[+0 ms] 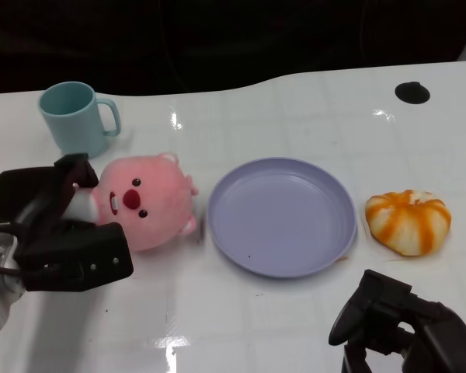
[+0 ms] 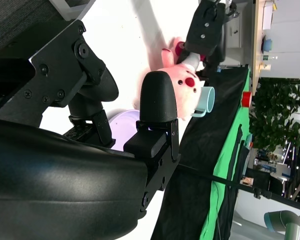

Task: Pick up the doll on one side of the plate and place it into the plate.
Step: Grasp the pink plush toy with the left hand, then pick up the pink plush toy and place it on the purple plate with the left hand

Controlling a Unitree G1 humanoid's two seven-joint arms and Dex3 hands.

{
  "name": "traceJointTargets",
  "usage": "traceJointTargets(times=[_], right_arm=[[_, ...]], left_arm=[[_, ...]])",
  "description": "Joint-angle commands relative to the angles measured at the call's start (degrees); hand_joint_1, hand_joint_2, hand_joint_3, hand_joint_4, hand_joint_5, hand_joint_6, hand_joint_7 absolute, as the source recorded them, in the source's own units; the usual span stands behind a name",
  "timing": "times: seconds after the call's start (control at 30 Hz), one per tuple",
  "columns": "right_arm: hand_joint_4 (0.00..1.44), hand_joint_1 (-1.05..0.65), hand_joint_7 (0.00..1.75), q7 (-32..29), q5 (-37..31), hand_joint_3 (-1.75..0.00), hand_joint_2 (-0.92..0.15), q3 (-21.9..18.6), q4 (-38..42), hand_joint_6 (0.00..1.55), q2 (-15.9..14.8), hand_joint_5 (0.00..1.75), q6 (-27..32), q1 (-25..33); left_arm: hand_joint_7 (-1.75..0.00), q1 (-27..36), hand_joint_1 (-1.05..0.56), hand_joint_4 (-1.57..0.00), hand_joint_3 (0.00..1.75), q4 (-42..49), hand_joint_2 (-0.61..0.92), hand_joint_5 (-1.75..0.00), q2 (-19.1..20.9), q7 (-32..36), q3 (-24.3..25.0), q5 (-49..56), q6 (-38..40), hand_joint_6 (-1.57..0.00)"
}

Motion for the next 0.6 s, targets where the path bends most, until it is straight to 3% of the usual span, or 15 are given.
traceJointTargets(times=[0.03, 0.33, 0.6], right_arm=[[0.68, 0.05, 1.52, -0.3, 0.1, -1.39, -0.38, -0.1, -0.3, 0.61, 0.0, 1.75, -0.2, 0.3], [0.68, 0.06, 1.53, -0.2, 0.3, -1.39, -0.38, 0.4, -0.3, 0.62, 0.2, 1.75, -0.1, 0.1], [0.68, 0.08, 1.53, -0.1, 0.3, -1.4, -0.39, 0.6, 0.0, 0.61, 0.1, 1.75, -0.8, 0.1]], left_arm=[[-1.75, 2.8, -0.16, -0.9, 0.99, -7.9, 0.53, -1.75, 2.6, -2.7, 2.8, -1.7, 1.3, -0.64], [-1.75, 7.0, -0.17, -0.88, 1.06, -26.8, 0.5, -1.75, 2.4, -11.2, 6.6, -3.6, 5.7, -0.68], [-1.75, 4.8, -0.18, -0.9, 1.01, -34.3, 0.48, -1.75, -2.5, -18.8, 5.5, -3.5, 10.8, -0.68]])
